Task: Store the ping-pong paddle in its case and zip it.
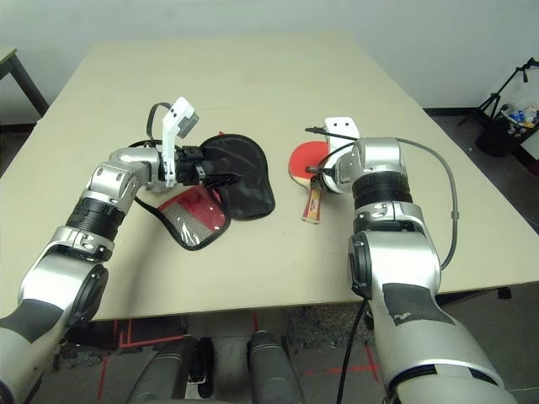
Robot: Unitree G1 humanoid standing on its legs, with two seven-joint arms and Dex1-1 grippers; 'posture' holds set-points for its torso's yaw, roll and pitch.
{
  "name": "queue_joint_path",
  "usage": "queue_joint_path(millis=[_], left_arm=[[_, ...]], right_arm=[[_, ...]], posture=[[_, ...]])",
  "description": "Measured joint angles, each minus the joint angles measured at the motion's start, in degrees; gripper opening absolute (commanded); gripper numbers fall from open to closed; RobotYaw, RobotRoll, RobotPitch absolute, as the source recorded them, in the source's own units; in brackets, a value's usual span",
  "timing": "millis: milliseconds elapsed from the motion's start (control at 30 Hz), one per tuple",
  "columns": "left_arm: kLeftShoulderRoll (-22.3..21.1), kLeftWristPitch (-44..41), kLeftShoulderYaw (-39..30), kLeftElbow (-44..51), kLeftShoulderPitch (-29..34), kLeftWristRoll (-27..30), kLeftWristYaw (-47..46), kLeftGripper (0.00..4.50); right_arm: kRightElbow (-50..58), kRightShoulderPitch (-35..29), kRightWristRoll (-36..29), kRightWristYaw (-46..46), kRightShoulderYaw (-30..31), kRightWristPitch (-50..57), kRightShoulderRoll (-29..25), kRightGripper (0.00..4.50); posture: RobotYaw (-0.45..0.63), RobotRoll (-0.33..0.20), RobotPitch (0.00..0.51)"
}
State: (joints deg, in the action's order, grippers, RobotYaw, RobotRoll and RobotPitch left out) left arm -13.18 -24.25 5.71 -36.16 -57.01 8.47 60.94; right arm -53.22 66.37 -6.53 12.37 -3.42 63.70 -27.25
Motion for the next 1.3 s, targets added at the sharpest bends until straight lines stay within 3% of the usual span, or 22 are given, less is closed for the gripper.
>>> queue_joint_path(millis=[367,833,1000,1300], left_arm=[[-0.70,-0.70,0.05,1.29,1.48,0.60,-0.51,4.50],[1.12,-0.09,0.62,0.58,1.48,0.67,-1.04,4.50],[1.74,0.20,0.99,0.36,1.47,0.67,-1.05,4.50],[1.74,0.49,1.10,0.19,1.29,0.80,-1.10,4.50]], right_arm=[[-1.40,3.39,1.71,2.09,1.38,5.47,-0.99,4.43],[1.47,8.34,2.26,1.76,1.14,21.00,-0.96,4.47],[4.90,7.15,2.25,-1.44,-3.17,25.46,2.23,4.47],[7.51,2.03,3.10,-7.47,-9.22,22.95,3.39,4.47]], posture=[[-0.13,0.000,0.157],[-0.17,0.000,0.180],[-0.16,0.000,0.179],[-0.14,0.000,0.171]])
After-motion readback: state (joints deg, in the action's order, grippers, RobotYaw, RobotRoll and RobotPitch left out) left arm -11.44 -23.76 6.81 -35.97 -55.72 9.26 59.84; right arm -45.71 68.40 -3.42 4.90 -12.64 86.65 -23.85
